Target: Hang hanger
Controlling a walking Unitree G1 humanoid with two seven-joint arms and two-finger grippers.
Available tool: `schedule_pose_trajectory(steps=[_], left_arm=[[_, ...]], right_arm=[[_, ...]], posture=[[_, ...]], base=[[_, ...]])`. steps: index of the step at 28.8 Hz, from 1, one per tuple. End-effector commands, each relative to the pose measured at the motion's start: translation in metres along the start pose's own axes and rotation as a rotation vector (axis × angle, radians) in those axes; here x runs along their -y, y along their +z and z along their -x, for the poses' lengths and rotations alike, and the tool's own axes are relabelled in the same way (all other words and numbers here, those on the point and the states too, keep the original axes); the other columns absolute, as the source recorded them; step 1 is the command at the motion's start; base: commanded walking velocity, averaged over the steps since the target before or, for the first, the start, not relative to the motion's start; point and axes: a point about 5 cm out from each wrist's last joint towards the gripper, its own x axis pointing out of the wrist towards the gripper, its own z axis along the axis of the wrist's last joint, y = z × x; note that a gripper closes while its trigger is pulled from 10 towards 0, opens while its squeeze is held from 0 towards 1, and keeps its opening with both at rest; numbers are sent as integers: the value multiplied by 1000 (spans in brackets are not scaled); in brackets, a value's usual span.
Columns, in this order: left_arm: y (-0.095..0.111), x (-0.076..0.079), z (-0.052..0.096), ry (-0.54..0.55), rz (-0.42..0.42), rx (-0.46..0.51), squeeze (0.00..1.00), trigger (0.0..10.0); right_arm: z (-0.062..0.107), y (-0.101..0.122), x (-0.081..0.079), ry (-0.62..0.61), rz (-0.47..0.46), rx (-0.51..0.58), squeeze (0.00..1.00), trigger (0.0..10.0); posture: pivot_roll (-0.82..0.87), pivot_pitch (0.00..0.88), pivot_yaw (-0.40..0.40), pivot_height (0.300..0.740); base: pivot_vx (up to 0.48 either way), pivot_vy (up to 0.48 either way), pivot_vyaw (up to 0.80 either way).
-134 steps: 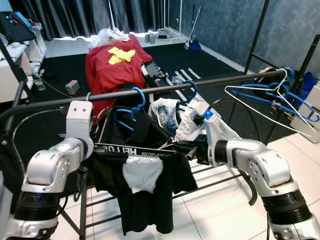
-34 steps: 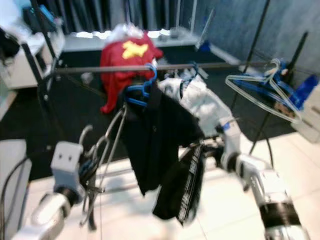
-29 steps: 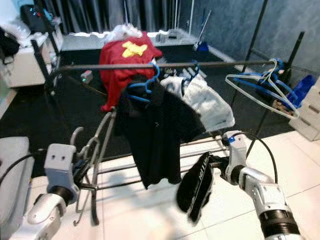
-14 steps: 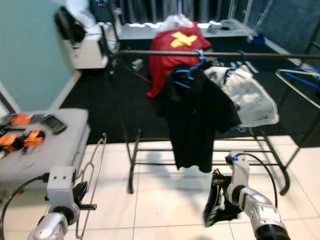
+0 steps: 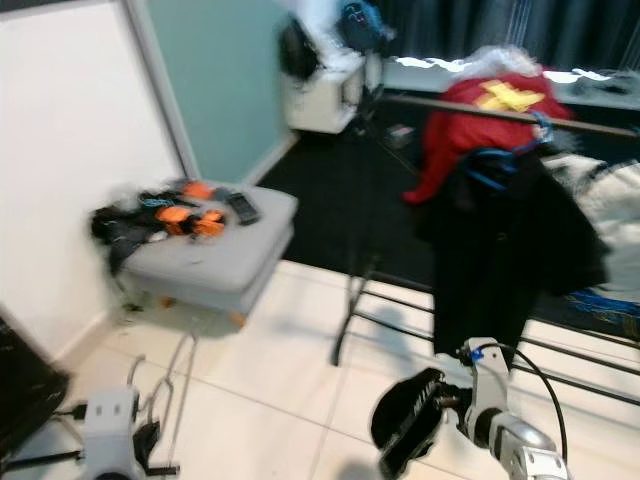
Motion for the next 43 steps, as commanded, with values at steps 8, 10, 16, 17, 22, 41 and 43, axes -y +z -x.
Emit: schedule_pose_trajectory(steps=[8, 10, 16, 17, 22, 41, 43], left_arm=[[-19, 0, 6, -2, 52, -29, 0, 10000], [-22, 0, 7, 0, 62, -33, 0, 10000], [-25, -5, 7, 11, 95, -29, 0, 10000], [-25, -5, 7, 11, 95, -29, 0, 10000], [-27, -7, 7, 7, 99, -22, 0, 10000], [-36, -12, 3, -15, 100, -17, 0, 10000], [-36, -11, 2, -18, 100, -15, 0, 10000]], right_arm=[[2, -10, -1, 24, -12, 16, 0, 10000], [2, -10, -2, 32, -16, 23, 0, 10000], [1, -11, -5, 70, -17, 36, 0, 10000], [1, -11, -5, 70, -17, 36, 0, 10000], [1, -12, -6, 85, -17, 44, 0, 10000], [-1, -13, -12, 132, 13, 48, 0, 10000], [-1, -12, -12, 134, 15, 50, 0, 10000]], posture=[[-112, 0, -41, 740], [-110, 0, -41, 740], [-113, 0, -34, 740], [-113, 0, -34, 740], [-116, 0, -31, 740], [-119, 0, -28, 740], [-119, 0, -28, 740]], base=[[-94, 0, 764], [0, 0, 766], [0, 0, 764], [0, 0, 763], [0, 0, 763], [0, 0, 765], [0, 0, 769]])
